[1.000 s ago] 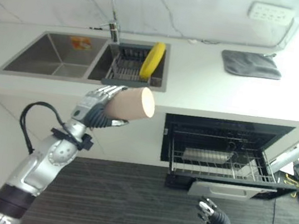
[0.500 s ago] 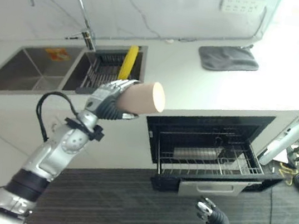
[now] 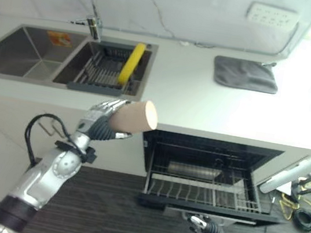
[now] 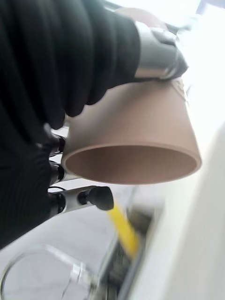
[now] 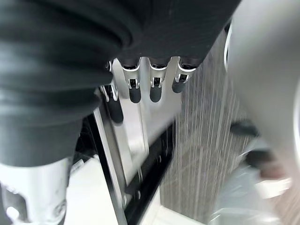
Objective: Place the dishes in the dishwasher.
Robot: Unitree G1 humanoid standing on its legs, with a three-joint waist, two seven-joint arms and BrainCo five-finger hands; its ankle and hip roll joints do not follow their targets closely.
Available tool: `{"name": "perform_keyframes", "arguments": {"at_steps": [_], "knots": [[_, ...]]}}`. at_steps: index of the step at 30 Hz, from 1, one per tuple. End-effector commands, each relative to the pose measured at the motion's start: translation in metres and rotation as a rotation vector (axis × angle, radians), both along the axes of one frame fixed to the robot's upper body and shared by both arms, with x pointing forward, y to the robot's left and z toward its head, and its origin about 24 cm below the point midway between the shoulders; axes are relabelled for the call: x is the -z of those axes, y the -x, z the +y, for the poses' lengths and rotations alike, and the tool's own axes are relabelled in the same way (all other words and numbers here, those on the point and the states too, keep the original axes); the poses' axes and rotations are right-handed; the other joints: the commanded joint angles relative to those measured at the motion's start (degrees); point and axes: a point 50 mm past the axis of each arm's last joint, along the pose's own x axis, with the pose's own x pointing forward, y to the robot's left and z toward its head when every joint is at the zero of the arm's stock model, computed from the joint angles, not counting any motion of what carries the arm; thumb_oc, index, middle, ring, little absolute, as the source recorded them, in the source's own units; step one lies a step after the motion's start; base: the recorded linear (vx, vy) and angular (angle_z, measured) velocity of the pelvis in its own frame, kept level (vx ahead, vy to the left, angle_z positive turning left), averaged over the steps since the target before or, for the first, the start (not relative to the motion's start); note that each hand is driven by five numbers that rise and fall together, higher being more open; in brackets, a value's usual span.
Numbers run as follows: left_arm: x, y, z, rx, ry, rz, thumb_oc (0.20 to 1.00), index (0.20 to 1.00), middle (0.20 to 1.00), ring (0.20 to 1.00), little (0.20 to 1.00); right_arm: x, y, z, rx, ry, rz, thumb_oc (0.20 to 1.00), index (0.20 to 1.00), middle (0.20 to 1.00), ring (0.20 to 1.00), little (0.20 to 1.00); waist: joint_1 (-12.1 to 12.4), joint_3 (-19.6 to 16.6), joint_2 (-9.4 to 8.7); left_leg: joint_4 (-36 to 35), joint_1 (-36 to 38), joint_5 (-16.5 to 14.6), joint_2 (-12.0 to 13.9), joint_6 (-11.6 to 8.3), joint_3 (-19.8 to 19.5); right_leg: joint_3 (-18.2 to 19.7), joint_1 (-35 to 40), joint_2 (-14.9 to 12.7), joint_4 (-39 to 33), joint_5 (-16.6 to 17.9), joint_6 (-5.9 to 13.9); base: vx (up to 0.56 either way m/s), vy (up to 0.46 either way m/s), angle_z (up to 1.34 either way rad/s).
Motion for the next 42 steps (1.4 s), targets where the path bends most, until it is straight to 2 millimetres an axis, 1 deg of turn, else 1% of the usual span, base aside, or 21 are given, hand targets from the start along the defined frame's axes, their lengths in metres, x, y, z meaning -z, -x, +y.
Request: {"name": "perform_keyframes", "arguments": {"at_steps": [1, 2, 3, 4, 6, 9, 11, 14, 18, 22, 24, 25, 27, 28, 31, 32, 33, 34, 37, 40, 42], "knots": [[-0.045, -0.016, -0.002, 0.011, -0.001, -0.199, 0.200, 0.200, 0.200, 0.200, 0.200, -0.019, -0.033, 0.004, -0.054, -0.020, -0.160, 1.000, 1.000, 1.000, 1.000, 1.000, -2.00, -0.53, 3.61, -18.14, 2.62, 6.25, -4.39, 0.58, -1.87, 1.51, 5.84, -2.35, -7.28, 2.29, 6.23, 0.21, -0.086, -0.11], [-0.046, -0.018, -0.003, 0.008, -0.001, -0.196, 0.200, 0.200, 0.200, 0.200, 0.200, -0.018, -0.033, 0.008, -0.060, -0.015, -0.152, 1.000, 1.000, 1.000, 1.000, 1.000, -2.05, -0.68, 4.09, -19.90, 2.98, 7.32, -4.57, 0.06, -2.53, 1.74, 6.14, -2.23, -8.43, 2.62, 6.26, 0.20, -0.003, -0.24], [-0.048, -0.020, -0.002, 0.008, 0.000, -0.204, 0.200, 0.200, 0.200, 0.200, 0.200, -0.017, -0.035, 0.009, -0.065, -0.017, -0.150, 1.000, 1.000, 1.000, 1.000, 1.000, -2.28, -0.99, 4.33, -22.63, 4.69, 6.45, -5.11, 0.19, -2.38, 1.53, 6.08, -2.57, -9.57, 3.27, 6.51, 0.11, 0.062, -0.43], [-0.049, -0.021, -0.003, 0.012, -0.002, -0.209, 0.200, 0.200, 0.200, 0.200, 0.200, -0.017, -0.034, 0.009, -0.072, -0.021, -0.151, 1.000, 1.000, 1.000, 1.000, 1.000, -2.48, -1.06, 4.50, -23.42, 5.08, 6.57, -5.17, -0.03, -2.19, 1.33, 6.17, -2.60, -10.23, 3.51, 6.53, 0.07, 0.095, -0.64], [-0.054, -0.023, -0.003, 0.028, 0.002, -0.214, 0.200, 0.200, 0.200, 0.200, 0.200, -0.016, -0.028, 0.008, -0.106, -0.024, -0.146, 1.000, 1.000, 1.000, 1.000, 1.000, -3.52, -1.46, 4.80, -24.80, 5.93, 6.57, -4.81, -0.79, -0.08, 0.27, 6.57, -3.48, -12.03, 4.49, 7.24, 0.06, 0.068, -0.61], [-0.056, -0.024, -0.002, 0.044, -0.004, -0.206, 0.200, 0.200, 0.200, 0.200, 0.200, -0.014, -0.022, 0.006, -0.136, -0.030, -0.128, 1.000, 1.000, 1.000, 1.000, 1.000, -4.14, -2.03, 4.96, -26.46, 7.68, 5.70, -5.03, -1.12, 0.77, 0.16, 7.04, -4.33, -13.61, 5.73, 8.07, 0.11, 0.065, -0.24], [-0.056, -0.025, -0.003, 0.054, -0.022, -0.185, 0.200, 0.200, 0.200, 0.200, 0.200, -0.009, -0.015, 0.006, -0.175, -0.004, -0.068, 1.000, 1.000, 1.000, 1.000, 1.000, -3.96, -2.77, 4.69, -27.65, 8.82, 4.64, -5.94, -0.91, 0.03, 1.00, 7.49, -4.41, -14.77, 6.29, 8.80, 0.14, 0.037, -0.11], [-0.055, -0.026, -0.002, 0.056, -0.043, -0.181, 0.200, 0.200, 0.200, 0.200, 0.200, -0.002, -0.008, 0.000, -0.175, 0.054, -0.015, 1.000, 1.000, 1.000, 1.000, 1.000, -3.73, -2.94, 4.27, -28.42, 9.55, 4.09, -6.29, -0.52, 0.08, 1.19, 7.86, -4.30, -15.45, 6.60, 9.10, 0.04, -0.011, -0.01], [-0.056, -0.024, 0.003, 0.044, -0.060, -0.184, 0.200, 0.200, 0.200, 0.200, 0.200, 0.012, 0.019, -0.025, -0.052, 0.078, 0.109, 1.000, 1.000, 1.000, 1.000, 1.000, -3.74, -2.97, 3.40, -29.26, 10.60, 3.56, -6.43, 0.18, 1.03, 1.69, 8.60, -3.88, -16.64, 7.19, 9.49, 0.01, -0.013, 0.02], [-0.058, -0.024, 0.007, 0.035, -0.073, -0.185, 0.200, 0.200, 0.200, 0.200, 0.200, 0.019, 0.042, -0.045, 0.065, 0.084, 0.176, 1.000, 1.000, 1.000, 1.000, 1.000, -4.05, -2.90, 2.74, -30.03, 11.39, 3.44, -6.23, 0.53, 2.42, 1.49, 8.99, -3.69, -17.43, 7.71, 9.88, -0.04, -0.036, -0.03], [-0.060, -0.024, 0.009, 0.029, -0.080, -0.184, 0.200, 0.200, 0.200, 0.200, 0.200, 0.019, 0.049, -0.057, 0.134, 0.102, 0.188, 1.000, 1.000, 1.000, 1.000, 1.000, -4.28, -2.92, 2.35, -30.42, 11.69, 3.46, -6.15, 0.66, 3.11, 1.53, 9.09, -3.61, -17.80, 7.99, 10.06, -0.05, -0.039, -0.11], [-0.060, -0.024, 0.011, 0.020, -0.091, -0.185, 0.200, 0.200, 0.200, 0.200, 0.200, 0.017, 0.058, -0.072, 0.225, 0.119, 0.188, 1.000, 1.000, 1.000, 1.000, 1.000, -4.79, -2.83, 1.75, -30.75, 12.01, 3.41, -6.15, 0.89, 3.90, 1.87, 9.11, -3.49, -18.11, 8.32, 10.25, -0.08, -0.042, -0.14], [-0.061, -0.024, 0.013, 0.016, -0.099, -0.189, 0.200, 0.200, 0.200, 0.200, 0.200, 0.015, 0.062, -0.083, 0.302, 0.126, 0.181, 1.000, 1.000, 1.000, 1.000, 1.000, -5.26, -2.78, 1.30, -30.94, 12.16, 3.36, -6.17, 1.05, 4.47, 2.20, 9.00, -3.44, -18.27, 8.57, 10.42, -0.07, -0.028, -0.23], [-0.062, -0.024, 0.015, 0.012, -0.104, -0.192, 0.200, 0.200, 0.200, 0.200, 0.200, 0.013, 0.066, -0.092, 0.381, 0.137, 0.177, 1.000, 1.000, 1.000, 1.000, 1.000, -5.65, -2.75, 0.97, -31.08, 12.29, 3.31, -6.21, 1.16, 5.01, 2.43, 8.93, -3.43, -18.42, 8.77, 10.58, -0.06, -0.014, -0.21], [-0.063, -0.025, 0.018, 0.008, -0.110, -0.193, 0.200, 0.200, 0.200, 0.200, 0.200, 0.011, 0.074, -0.104, 0.453, 0.161, 0.180, 1.000, 1.000, 1.000, 1.000, 1.000, -6.07, -2.76, 0.61, -31.24, 12.54, 3.27, -6.29, 1.25, 5.70, 2.75, 8.88, -3.39, -18.61, 9.06, 10.79, -0.05, -0.004, -0.14], [-0.063, -0.025, 0.021, 0.004, -0.114, -0.192, 0.200, 0.200, 0.200, 0.200, 0.200, 0.007, 0.085, -0.119, 0.558, 0.186, 0.164, 1.000, 1.000, 1.000, 1.000, 1.000, -6.81, -2.76, 0.26, -31.61, 12.97, 3.26, -6.40, 1.29, 6.71, 3.05, 8.81, -3.31, -18.88, 9.48, 11.03, -0.06, 0.000, -0.24], [-0.062, -0.025, 0.021, 0.004, -0.116, -0.193, 0.200, 0.200, 0.200, 0.200, 0.200, 0.005, 0.087, -0.124, 0.592, 0.196, 0.152, 1.000, 1.000, 1.000, 1.000, 1.000, -7.01, -2.77, 0.17, -31.68, 13.05, 3.27, -6.42, 1.31, 7.03, 3.14, 8.75, -3.28, -18.95, 9.60, 11.08, -0.09, 0.003, -0.23], [-0.062, -0.026, 0.022, 0.001, -0.115, -0.194, 0.200, 0.200, 0.200, 0.200, 0.200, -0.003, 0.089, -0.138, 0.687, 0.211, 0.092, 1.000, 1.000, 1.000, 1.000, 1.000, -7.61, -2.75, -0.03, -31.69, 13.18, 3.27, -6.35, 1.28, 7.63, 3.38, 8.58, -3.24, -18.93, 9.77, 11.18, -0.06, 0.005, -0.10], [-0.062, -0.024, 0.025, -0.008, -0.108, -0.193, 0.200, 0.200, 0.200, 0.200, 0.200, -0.018, 0.088, -0.155, 0.754, 0.213, -0.030, 1.000, 1.000, 1.000, 1.000, 1.000, -8.53, -2.77, -0.24, -31.62, 13.38, 3.27, -6.31, 1.28, 8.37, 3.59, 8.42, -3.22, -18.85, 9.94, 11.25, -0.04, 0.015, -0.11], [-0.061, -0.020, 0.033, -0.022, -0.070, -0.178, 0.200, 0.200, 0.200, 0.200, 0.200, -0.044, 0.073, -0.165, 0.742, 0.144, -0.231, 1.000, 1.000, 1.000, 1.000, 1.000, -9.51, -2.89, -0.37, -31.45, 13.67, 3.13, -6.47, 1.40, 8.80, 3.85, 8.36, -3.22, -18.75, 10.02, 11.27, -0.04, 0.026, -0.14], [-0.055, -0.016, 0.039, -0.036, 0.005, -0.145, 0.200, 0.200, 0.200, 0.200, 0.200, -0.074, 0.047, -0.162, 0.671, 0.076, -0.449, 1.000, 1.000, 1.000, 1.000, 1.000, -10.29, -3.13, -0.41, -31.00, 13.87, 2.70, -6.72, 1.82, 9.00, 4.15, 8.30, -3.31, -18.26, 9.71, 11.30, -0.03, 0.027, -0.07]]}}
